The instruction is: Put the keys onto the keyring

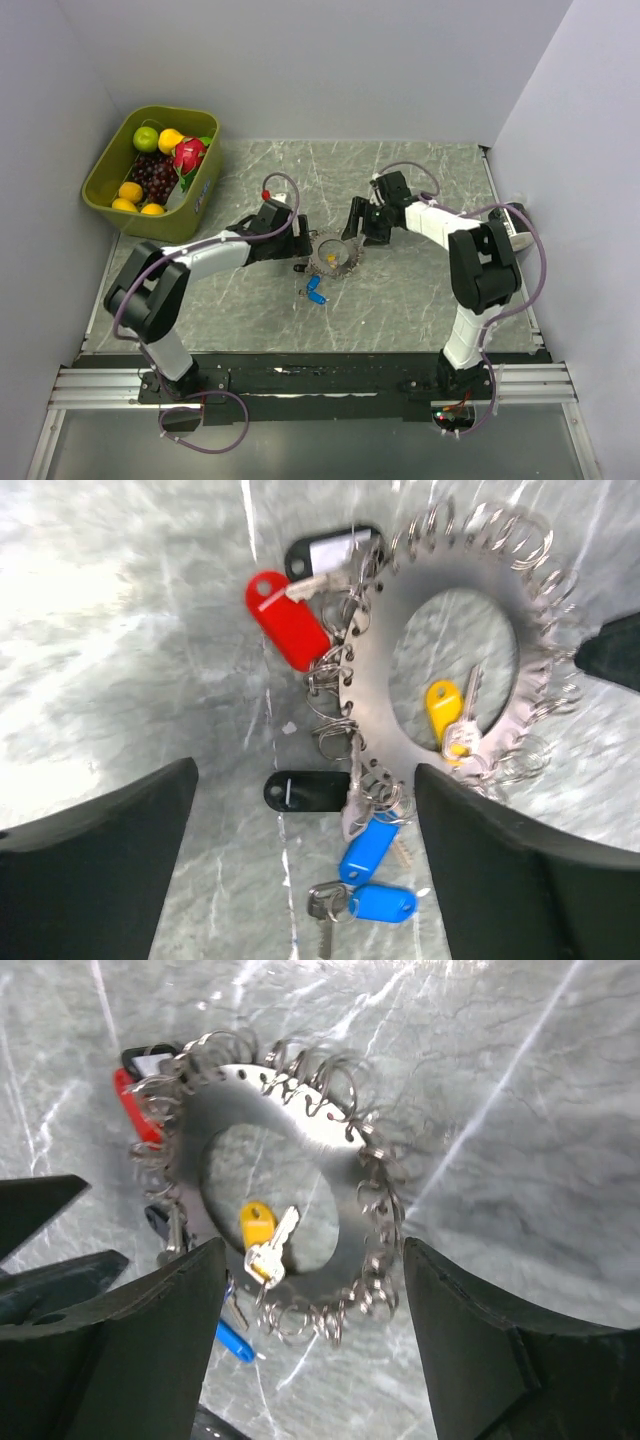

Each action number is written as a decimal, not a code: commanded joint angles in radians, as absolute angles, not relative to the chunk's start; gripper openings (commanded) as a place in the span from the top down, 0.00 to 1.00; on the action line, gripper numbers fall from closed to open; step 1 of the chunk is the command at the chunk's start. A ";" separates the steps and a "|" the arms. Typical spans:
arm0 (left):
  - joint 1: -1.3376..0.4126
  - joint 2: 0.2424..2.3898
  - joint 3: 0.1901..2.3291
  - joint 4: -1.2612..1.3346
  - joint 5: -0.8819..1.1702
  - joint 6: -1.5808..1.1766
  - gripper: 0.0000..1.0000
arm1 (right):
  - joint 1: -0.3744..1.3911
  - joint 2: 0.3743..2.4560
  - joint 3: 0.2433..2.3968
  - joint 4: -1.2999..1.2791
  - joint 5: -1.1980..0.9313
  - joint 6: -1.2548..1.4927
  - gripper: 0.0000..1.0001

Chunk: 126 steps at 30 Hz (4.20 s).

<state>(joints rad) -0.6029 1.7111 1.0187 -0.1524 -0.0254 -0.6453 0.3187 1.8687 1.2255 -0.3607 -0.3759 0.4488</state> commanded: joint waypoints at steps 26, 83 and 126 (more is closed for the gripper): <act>-0.560 1.364 0.790 0.149 0.014 -0.638 0.04 | 0.523 1.634 1.179 -0.400 -0.175 0.302 0.20; -0.546 1.474 0.844 0.124 0.115 -0.571 0.01 | 0.623 1.818 1.246 -0.548 -0.209 0.238 1.00; -0.546 1.712 0.995 0.074 0.239 -0.577 0.22 | 0.471 1.700 1.207 -0.466 -0.261 0.310 0.55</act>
